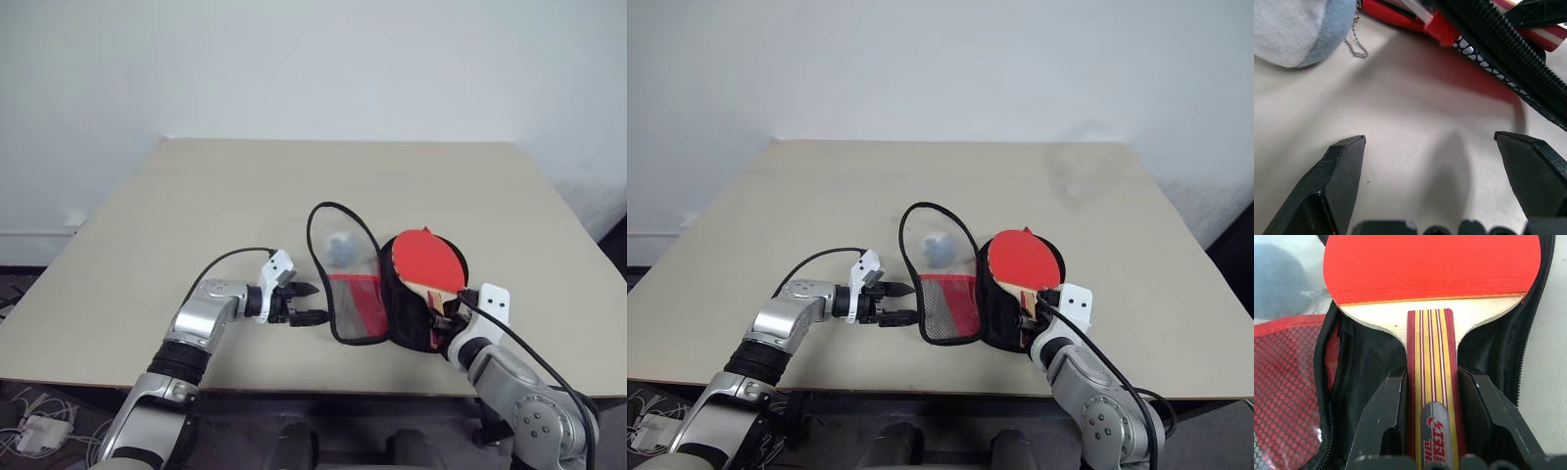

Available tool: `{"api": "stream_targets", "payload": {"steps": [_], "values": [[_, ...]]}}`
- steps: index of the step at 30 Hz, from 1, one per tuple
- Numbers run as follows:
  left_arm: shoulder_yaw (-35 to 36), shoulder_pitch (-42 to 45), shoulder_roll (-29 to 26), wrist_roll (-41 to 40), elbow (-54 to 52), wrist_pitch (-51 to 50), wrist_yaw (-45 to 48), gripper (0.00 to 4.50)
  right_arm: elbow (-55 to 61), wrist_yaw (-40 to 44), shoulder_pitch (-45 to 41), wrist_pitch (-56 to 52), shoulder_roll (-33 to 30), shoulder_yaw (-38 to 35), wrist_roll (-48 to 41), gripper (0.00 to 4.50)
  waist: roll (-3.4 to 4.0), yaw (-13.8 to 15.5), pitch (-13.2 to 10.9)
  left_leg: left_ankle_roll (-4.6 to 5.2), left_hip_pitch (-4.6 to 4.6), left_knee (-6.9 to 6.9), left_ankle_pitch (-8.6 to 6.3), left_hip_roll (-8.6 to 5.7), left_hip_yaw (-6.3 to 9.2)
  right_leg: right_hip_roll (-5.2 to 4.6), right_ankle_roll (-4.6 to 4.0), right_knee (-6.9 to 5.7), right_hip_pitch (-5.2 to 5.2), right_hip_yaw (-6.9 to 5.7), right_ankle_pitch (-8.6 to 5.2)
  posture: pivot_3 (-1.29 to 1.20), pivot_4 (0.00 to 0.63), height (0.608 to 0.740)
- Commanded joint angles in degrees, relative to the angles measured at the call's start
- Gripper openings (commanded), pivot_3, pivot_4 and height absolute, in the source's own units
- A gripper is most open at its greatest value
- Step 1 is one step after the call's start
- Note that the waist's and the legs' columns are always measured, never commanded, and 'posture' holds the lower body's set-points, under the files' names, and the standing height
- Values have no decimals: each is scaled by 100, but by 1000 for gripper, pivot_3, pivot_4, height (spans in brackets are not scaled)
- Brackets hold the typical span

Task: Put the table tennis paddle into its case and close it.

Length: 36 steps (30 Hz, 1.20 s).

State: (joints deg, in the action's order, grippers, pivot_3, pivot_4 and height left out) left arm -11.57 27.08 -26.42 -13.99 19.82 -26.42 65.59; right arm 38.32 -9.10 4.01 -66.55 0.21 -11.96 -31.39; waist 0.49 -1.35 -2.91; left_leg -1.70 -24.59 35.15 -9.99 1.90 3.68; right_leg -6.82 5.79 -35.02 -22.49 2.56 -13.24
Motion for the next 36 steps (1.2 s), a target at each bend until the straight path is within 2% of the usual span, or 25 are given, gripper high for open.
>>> {"api": "stream_targets", "payload": {"steps": [1,6,16,21,23,26,29,33,36], "values": [[39,160,-19,51,-5,41,-42,4500,-81,-61,-104,331,-48,76,288,1186,0,1,0,0,0,0,0,0,0,0,0,0,0,0,0,0,0,740],[42,110,-46,43,-86,16,-52,4500,-339,-1,-15,571,-118,176,514,1186,-2,3,1,0,0,1,0,0,0,-1,0,4,4,-1,0,0,0,740],[44,123,-29,44,-56,33,-82,4500,-310,219,-127,691,-155,250,437,4453,-3,5,1,0,1,2,0,0,1,-1,0,2,5,-3,0,0,0,740],[25,201,53,48,19,56,-101,4500,304,971,-179,586,-429,-141,-453,4453,-2,6,1,0,0,2,0,0,0,-1,0,3,6,-3,0,0,0,740],[-13,266,136,70,102,121,-96,4500,350,1390,-300,727,-621,-660,-1112,4453,-3,6,0,0,1,1,0,0,2,0,0,2,5,-5,0,0,0,740],[-109,390,398,174,323,274,-202,4500,452,2924,-255,1438,-1082,-1434,-2712,4453,-4,21,-2,1,0,7,1,0,2,-1,1,9,16,-7,0,0,0,740],[-137,555,738,275,568,419,-373,4500,-90,3049,-479,1624,-1412,-1872,-3694,4453,-10,10,-1,2,1,10,1,0,2,-1,1,15,22,-8,0,0,0,740],[-163,736,1281,374,810,754,-639,4500,-532,2874,-719,2028,-1689,-1800,-3432,4453,-15,10,-3,2,1,12,1,0,2,1,2,16,18,-8,0,0,0,740],[-251,807,1789,397,904,756,-806,4500,-979,2464,-980,2481,-1564,-1813,-3144,4453,-14,11,-3,2,0,11,2,0,2,2,1,15,17,-7,0,0,0,740]]}}
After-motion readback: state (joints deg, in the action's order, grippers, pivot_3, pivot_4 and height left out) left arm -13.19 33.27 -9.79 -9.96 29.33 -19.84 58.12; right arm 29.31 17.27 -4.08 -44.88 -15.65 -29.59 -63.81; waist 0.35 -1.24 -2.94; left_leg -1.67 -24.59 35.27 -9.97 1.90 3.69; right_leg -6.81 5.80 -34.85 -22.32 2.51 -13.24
